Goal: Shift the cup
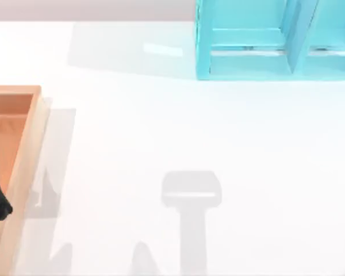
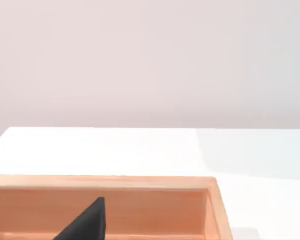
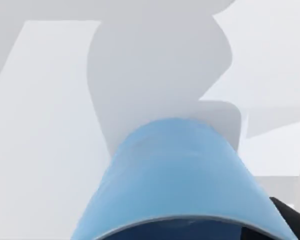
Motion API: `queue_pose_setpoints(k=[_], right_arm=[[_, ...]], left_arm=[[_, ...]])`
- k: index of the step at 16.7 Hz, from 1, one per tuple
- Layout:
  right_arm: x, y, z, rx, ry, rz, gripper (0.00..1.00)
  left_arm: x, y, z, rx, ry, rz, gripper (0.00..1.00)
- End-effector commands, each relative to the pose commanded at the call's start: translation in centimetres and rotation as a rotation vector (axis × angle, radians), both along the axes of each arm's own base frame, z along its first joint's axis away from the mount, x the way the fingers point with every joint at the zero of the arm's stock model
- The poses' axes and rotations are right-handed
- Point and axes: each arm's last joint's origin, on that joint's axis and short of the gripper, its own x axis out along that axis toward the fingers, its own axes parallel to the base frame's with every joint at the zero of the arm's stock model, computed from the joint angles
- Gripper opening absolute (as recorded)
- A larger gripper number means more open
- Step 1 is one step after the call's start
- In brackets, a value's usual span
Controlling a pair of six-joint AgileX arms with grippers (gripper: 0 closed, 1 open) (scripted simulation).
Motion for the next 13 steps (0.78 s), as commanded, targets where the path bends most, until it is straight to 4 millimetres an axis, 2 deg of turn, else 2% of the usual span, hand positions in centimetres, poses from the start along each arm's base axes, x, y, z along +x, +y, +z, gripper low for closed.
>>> queue_pose_setpoints(k=[12,13], right_arm=[[0.00,0.00,0.00,0.000,0.000,0.000,0.98],[0.00,0.00,0.00,0.000,0.000,0.000,1.00]], left_arm=[[0.00,0.00,0.00,0.000,0.000,0.000,1.00],[0.00,0.00,0.00,0.000,0.000,0.000,1.00]])
